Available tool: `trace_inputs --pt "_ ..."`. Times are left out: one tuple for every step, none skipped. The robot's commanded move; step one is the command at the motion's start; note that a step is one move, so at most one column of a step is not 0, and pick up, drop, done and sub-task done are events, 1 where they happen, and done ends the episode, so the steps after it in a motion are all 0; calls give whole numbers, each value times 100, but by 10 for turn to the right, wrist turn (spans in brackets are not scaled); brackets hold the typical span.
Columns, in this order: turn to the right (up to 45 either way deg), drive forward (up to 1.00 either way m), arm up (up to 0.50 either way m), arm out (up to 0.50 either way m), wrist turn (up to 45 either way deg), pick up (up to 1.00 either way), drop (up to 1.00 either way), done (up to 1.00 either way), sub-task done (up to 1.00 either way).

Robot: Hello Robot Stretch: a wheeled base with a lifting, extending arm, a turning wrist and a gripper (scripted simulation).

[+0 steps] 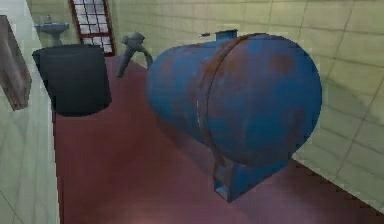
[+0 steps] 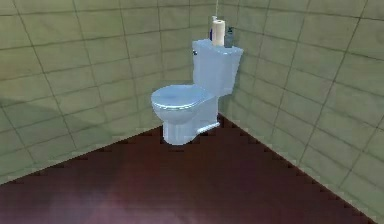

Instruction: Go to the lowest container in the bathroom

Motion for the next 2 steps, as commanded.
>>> trace_inputs --pt "0 50 0 0 0 0 0 0 0" --pt "-300 0 0 0 0 0 0 0 0"
